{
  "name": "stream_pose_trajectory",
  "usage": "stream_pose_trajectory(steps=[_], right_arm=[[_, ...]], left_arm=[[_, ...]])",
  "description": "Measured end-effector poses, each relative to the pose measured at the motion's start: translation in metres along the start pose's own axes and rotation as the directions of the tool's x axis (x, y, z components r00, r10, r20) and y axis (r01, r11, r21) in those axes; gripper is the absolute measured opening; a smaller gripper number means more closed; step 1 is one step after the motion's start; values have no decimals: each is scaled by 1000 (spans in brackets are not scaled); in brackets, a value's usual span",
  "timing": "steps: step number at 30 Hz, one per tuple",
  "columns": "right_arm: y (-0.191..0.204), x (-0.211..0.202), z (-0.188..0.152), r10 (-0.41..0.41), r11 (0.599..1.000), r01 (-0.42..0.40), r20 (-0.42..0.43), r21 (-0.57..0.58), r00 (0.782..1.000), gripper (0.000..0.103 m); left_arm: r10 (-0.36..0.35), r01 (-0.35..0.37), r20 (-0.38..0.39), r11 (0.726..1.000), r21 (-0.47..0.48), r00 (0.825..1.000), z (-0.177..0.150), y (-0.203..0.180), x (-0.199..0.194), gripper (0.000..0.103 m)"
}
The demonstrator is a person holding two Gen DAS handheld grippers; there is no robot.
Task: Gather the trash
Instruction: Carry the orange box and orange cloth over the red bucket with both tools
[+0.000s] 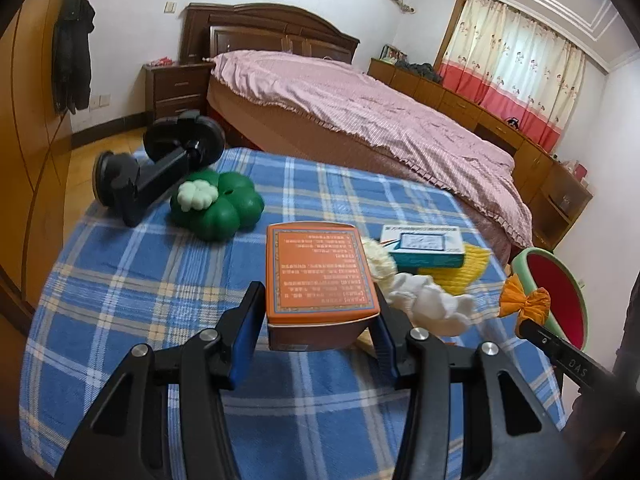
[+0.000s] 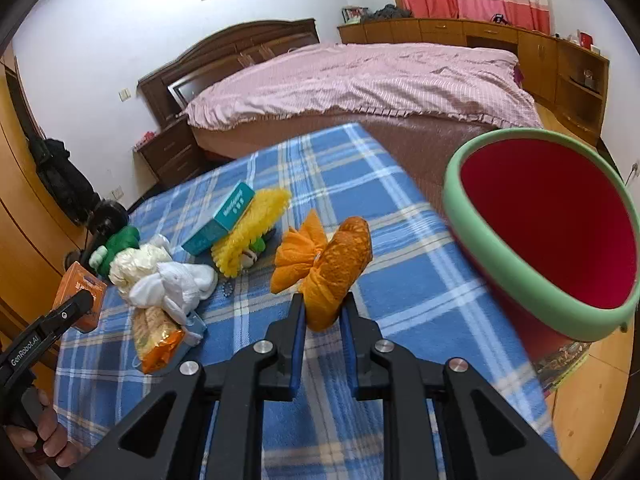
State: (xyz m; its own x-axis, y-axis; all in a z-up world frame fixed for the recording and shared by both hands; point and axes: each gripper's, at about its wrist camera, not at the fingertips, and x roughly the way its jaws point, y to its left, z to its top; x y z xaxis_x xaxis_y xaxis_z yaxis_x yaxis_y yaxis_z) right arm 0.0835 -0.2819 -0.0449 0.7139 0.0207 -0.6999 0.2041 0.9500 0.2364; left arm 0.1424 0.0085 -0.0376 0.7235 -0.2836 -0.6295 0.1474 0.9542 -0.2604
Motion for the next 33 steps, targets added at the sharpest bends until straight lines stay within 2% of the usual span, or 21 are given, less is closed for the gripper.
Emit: stream_pose_trajectory(steps=[7,12,25,33], right_arm=[[-11,-30,1,16,1000,-17,63,17,998,19],[-23,-49,1,26,999,-30,103,41,994,19],[-61,-85,3,25,994,-45,186,104,982,19],[-95,-102,6,-11,988,-24,227,150,974,19]], left_arm=[[-38,37,29,999,31,999,4,-24,-23,51],[-85,84,22,995,50,996,6,-44,-32,51],[-166,166,-11,978,126,986,9,-108,-35,51],[-218,221,-35,954,201,975,10,-156,-30,51]])
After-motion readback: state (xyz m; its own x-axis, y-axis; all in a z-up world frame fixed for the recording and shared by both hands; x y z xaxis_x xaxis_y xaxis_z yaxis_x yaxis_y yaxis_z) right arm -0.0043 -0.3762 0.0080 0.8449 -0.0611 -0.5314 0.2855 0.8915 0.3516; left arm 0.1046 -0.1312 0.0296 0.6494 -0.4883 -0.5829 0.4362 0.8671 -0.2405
